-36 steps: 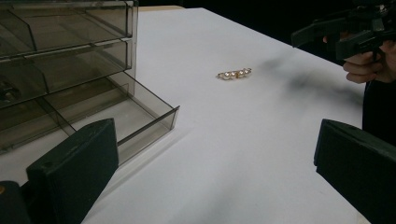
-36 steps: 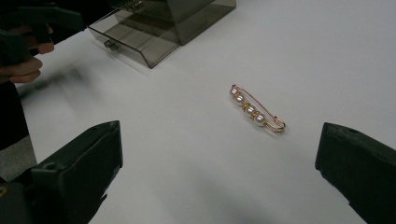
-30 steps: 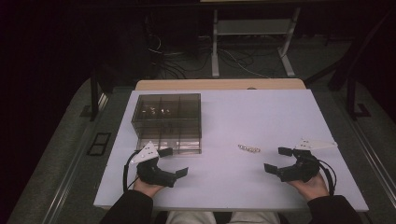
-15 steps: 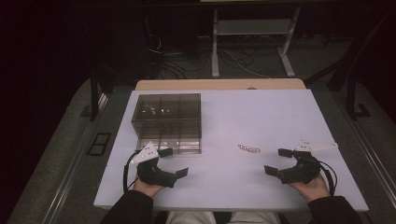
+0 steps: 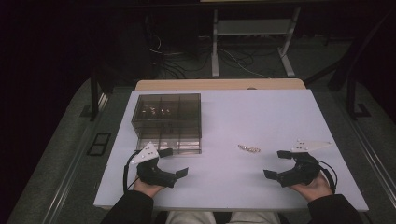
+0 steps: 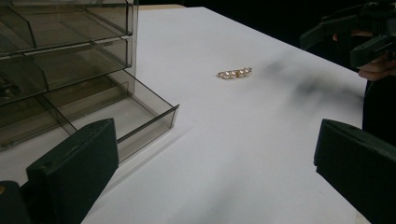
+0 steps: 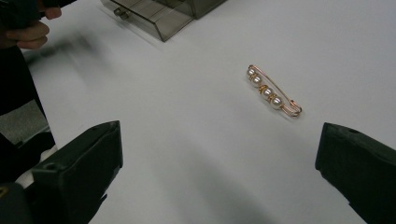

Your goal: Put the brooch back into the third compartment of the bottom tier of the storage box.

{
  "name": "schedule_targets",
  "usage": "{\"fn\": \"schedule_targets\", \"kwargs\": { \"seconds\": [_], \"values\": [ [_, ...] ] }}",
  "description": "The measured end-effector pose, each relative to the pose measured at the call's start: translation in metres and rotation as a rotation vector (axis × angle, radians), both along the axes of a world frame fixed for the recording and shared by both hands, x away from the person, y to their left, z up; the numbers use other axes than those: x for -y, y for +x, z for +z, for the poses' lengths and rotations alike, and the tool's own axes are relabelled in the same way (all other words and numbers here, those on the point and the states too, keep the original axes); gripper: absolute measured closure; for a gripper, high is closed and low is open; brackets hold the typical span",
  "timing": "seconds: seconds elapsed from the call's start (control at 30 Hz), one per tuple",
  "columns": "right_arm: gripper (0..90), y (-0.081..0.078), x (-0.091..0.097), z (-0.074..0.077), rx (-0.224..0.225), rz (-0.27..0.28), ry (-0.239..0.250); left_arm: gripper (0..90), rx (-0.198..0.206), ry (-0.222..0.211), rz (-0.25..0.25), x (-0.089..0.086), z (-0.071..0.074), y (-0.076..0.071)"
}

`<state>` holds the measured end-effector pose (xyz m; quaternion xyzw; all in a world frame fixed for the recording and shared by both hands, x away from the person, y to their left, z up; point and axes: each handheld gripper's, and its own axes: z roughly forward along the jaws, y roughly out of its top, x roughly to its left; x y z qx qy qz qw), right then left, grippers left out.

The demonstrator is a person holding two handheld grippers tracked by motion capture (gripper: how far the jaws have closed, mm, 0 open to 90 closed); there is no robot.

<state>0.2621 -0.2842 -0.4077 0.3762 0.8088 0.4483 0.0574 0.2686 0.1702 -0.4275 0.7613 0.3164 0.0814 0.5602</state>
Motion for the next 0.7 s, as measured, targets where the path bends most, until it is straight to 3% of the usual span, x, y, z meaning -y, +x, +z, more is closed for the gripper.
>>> {"fn": "schedule_targets", "kwargs": {
  "seconds": [0.7],
  "values": [
    [0.2,0.023,0.002,0.022,-0.03,0.055,-0.058,0.0,-0.003,-0.006,0.001,0.0,0.0,0.0]
  ]
}}
